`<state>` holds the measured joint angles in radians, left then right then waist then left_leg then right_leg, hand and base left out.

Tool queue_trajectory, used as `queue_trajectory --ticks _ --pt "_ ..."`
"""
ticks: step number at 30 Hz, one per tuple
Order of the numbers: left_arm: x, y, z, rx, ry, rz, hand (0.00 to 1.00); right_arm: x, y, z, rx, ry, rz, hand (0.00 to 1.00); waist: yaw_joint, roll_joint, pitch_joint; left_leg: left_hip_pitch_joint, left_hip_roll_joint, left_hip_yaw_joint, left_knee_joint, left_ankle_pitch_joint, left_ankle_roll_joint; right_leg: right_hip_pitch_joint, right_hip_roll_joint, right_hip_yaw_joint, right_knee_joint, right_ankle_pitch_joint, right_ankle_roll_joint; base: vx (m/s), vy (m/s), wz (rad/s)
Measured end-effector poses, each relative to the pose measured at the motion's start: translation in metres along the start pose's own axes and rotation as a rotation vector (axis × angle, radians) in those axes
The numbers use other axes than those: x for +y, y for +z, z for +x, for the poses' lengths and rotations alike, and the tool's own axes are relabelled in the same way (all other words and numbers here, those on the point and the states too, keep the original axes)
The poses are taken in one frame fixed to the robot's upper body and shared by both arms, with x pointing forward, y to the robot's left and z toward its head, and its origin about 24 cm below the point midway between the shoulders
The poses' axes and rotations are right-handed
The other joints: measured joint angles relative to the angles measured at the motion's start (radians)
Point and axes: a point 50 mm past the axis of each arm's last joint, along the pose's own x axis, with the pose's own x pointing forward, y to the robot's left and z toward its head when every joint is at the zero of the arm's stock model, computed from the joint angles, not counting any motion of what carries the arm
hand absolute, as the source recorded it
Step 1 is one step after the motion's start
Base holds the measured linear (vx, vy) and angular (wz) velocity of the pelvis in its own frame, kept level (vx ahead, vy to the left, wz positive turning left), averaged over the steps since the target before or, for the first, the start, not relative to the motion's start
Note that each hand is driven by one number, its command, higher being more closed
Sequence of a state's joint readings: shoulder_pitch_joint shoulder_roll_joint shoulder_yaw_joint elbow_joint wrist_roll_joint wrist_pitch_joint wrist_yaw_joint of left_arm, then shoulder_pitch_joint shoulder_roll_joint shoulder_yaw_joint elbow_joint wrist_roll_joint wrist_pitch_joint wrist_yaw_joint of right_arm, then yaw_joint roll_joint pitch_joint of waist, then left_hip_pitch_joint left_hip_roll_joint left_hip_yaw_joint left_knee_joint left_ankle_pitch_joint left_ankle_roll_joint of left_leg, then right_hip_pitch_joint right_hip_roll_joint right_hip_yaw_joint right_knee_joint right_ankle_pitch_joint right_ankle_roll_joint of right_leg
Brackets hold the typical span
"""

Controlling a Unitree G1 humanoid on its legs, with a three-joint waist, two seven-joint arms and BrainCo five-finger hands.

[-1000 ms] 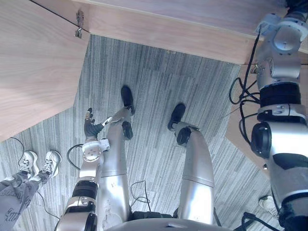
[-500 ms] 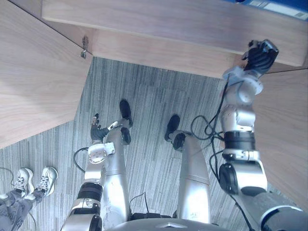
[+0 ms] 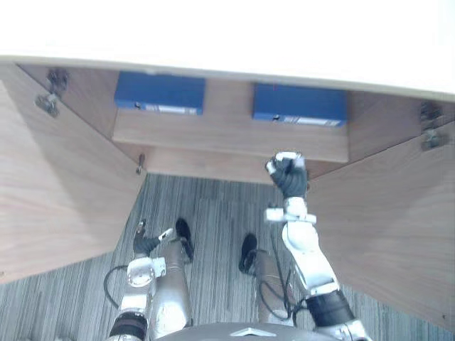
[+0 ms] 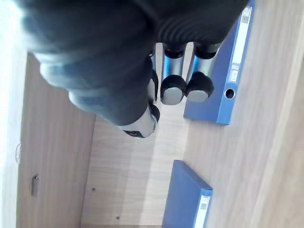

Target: Walk over to the cabinet, pick up the folder, carry it to the office cabinet, place the folder inside the office cabinet, then close the office cabinet door

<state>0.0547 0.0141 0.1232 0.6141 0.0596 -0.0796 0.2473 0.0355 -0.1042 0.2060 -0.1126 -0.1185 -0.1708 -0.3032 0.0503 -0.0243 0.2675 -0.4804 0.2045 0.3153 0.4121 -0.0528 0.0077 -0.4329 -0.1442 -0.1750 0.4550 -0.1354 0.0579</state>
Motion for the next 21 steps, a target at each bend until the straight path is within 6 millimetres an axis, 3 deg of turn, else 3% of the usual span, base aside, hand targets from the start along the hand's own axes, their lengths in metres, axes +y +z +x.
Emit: queue_trajectory --ticks 2,4,7,10,14,15,21 --pt "0.001 -0.013 -0.004 0.047 -0.001 0.019 0.0 0.0 -0.026 -0.015 0.125 0.016 -0.025 1.0 -0.01 -0.011 -0.038 0.059 -0.016 0.011 -0.057 0.008 -0.011 0.055 0.001 0.003 -0.062 0.02 0.006 0.16 0.033 -0.12" --pt "0.004 -0.03 -0.006 0.12 -0.003 0.05 0.0 -0.001 -0.069 -0.037 0.322 0.052 -0.11 1.0 -0.026 -0.019 -0.08 0.132 -0.046 0.014 -0.158 0.037 -0.027 0.121 0.002 0.003 -0.15 0.045 0.013 0.14 0.022 -0.01" --pt "0.008 -0.044 -0.009 0.176 0.001 0.075 0.0 -0.009 -0.111 -0.063 0.536 0.091 -0.23 1.0 -0.029 -0.017 -0.097 0.222 -0.078 0.014 -0.287 0.095 -0.037 0.197 0.01 0.004 -0.249 0.084 0.019 0.15 0.01 0.01" --pt "0.014 -0.054 -0.011 0.217 0.003 0.105 0.0 -0.017 -0.14 -0.087 0.702 0.118 -0.295 1.0 -0.029 -0.014 -0.107 0.301 -0.101 0.014 -0.391 0.146 -0.024 0.26 0.019 0.004 -0.315 0.115 0.028 0.13 0.02 -0.01" --pt "0.018 -0.064 -0.014 0.258 -0.003 0.133 0.0 -0.025 -0.159 -0.108 0.838 0.131 -0.327 1.0 -0.034 -0.013 -0.127 0.374 -0.116 0.014 -0.459 0.167 -0.022 0.324 0.025 0.003 -0.366 0.126 0.034 0.11 0.023 -0.03" --pt "0.019 -0.069 -0.016 0.276 -0.01 0.143 0.0 -0.027 -0.163 -0.115 0.872 0.135 -0.347 0.0 -0.035 -0.012 -0.138 0.394 -0.121 0.014 -0.479 0.17 -0.022 0.339 0.025 0.004 -0.378 0.127 0.035 0.11 0.038 0.0" --pt "0.019 -0.083 -0.024 0.341 -0.041 0.159 0.0 -0.043 -0.179 -0.136 1.028 0.08 -0.349 0.0 -0.036 -0.007 -0.163 0.429 -0.128 0.008 -0.492 0.172 -0.022 0.377 0.024 0.005 -0.404 0.127 0.036 0.03 0.022 0.0"
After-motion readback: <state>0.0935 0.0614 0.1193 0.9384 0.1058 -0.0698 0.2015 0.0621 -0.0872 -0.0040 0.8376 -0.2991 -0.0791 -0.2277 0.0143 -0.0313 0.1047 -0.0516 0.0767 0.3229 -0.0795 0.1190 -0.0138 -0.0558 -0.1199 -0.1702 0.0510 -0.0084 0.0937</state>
